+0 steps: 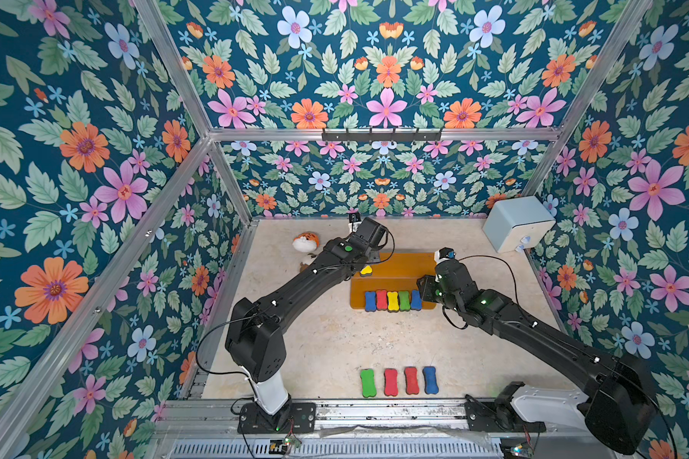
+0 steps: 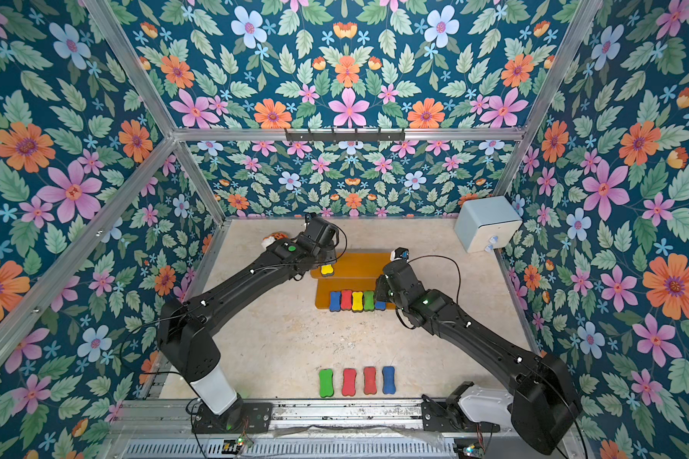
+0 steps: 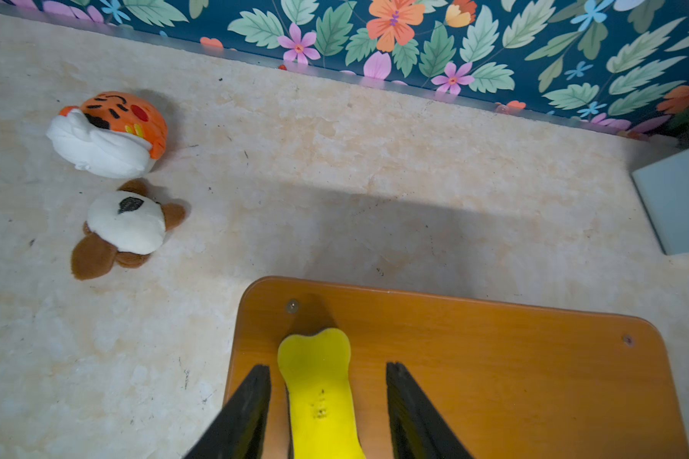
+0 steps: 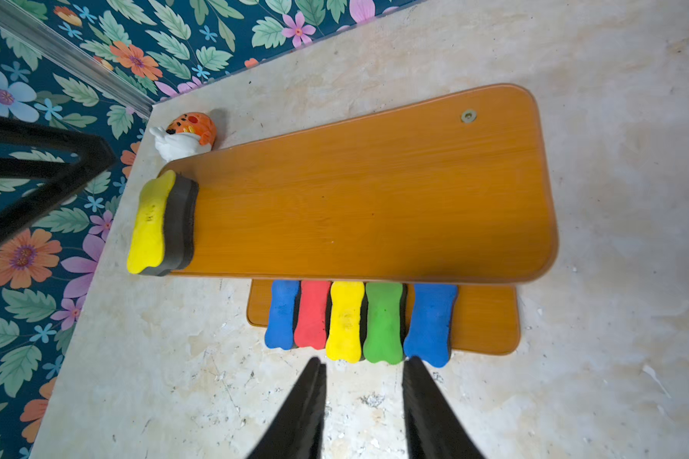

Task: Remove the whiteboard erasers from the shelf
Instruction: Place the whiteboard eraser at the center of the board, then pick up the whiteboard eraser from the shelf.

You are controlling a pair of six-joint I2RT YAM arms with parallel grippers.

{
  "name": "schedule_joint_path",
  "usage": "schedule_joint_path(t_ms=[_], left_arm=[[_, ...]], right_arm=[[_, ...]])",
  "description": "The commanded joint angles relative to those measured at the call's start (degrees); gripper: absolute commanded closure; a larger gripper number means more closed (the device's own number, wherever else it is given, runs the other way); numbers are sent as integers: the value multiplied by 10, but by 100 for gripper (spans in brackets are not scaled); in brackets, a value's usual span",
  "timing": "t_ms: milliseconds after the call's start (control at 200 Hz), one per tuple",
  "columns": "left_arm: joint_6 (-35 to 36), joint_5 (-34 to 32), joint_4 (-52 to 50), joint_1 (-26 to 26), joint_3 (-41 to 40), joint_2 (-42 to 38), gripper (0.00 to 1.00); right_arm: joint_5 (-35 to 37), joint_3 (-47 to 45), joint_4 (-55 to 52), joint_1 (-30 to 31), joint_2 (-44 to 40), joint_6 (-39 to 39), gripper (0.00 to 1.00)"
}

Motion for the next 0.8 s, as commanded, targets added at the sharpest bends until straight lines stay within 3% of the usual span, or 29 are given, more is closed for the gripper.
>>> schedule_joint_path(t_ms=[0,225,540,795], left_arm=[[-40,-59,-57,-13,26,14,46],[-109,-47,-102,-27,44,26,44],[-85,58,-256,-14,191,98,42],[-82,103,-275,18,217,109,41]], right_arm=[[-48,-5,17,-22,2,-35,62],[-75,-6,19,-46,3,-47,61],[-104,54,-62,-49,26,-71,60],[-97,103,-127,-51,51,-107,59]])
